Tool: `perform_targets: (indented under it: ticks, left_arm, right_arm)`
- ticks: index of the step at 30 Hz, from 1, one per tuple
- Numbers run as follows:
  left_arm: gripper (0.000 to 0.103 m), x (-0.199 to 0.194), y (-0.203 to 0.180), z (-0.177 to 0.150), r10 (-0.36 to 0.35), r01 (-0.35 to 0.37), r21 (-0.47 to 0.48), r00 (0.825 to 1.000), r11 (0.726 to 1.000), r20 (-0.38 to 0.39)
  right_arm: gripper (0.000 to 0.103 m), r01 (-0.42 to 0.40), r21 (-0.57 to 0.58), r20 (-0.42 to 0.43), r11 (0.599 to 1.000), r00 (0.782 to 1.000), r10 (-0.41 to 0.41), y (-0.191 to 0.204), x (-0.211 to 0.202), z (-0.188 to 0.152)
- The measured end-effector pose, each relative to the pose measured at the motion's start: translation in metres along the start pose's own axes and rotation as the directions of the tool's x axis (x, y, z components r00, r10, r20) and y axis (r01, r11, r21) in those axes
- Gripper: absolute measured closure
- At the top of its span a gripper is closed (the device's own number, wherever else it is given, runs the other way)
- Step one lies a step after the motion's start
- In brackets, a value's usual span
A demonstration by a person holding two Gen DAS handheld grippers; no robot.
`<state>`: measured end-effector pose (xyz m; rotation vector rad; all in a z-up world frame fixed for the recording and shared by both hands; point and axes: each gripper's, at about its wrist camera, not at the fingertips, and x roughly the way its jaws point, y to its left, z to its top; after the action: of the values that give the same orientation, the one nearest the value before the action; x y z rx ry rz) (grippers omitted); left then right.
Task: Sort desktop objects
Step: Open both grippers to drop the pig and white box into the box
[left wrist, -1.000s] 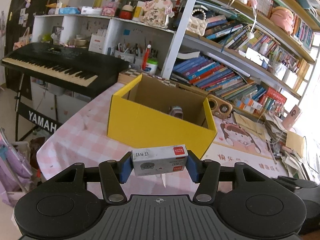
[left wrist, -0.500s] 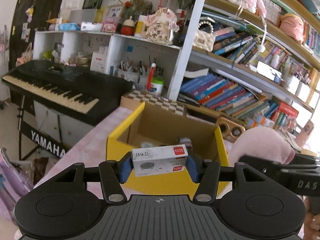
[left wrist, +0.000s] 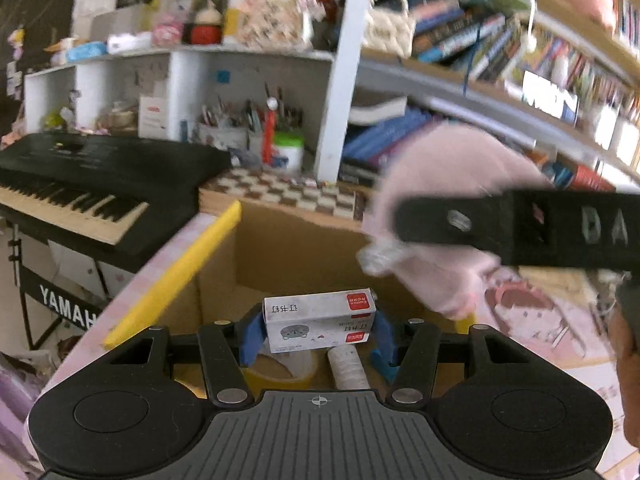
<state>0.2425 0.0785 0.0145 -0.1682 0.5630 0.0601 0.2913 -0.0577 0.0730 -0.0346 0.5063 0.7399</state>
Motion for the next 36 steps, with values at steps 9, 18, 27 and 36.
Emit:
perform_targets:
  ticks: [9,18,27,36]
  left_arm:
    - [0.048,0.046,-0.008,-0.008,0.006,-0.001,0.029,0.988,1.000,-0.157]
    - [0.048,0.055,-0.004,-0.015,0.003,0.006,0.039,0.975,0.999,-0.220]
    - [0.048,0.057,-0.010,-0.017,0.015,-0.006,0.039,0.973,0.999,-0.229]
    - [0.037,0.043,-0.004,-0.011,0.005,0.003,0.047,0.987,0.999,-0.160]
  right_arm:
    - [0.023,-0.157,0.119,-0.258,0.980,0.949,0.183,-0.012,0.100,0.007]
    - [0.022,-0.142,0.141,-0.396,0.980,0.899,0.187,-0.022,0.163,0.005]
    - [0.018,-0.115,0.136,-0.438,0.984,0.884,0.164,-0.032,0.185,0.000]
    - [0.011,-0.113,0.168,-0.369,0.979,0.914,0.169,-0.036,0.171,0.009]
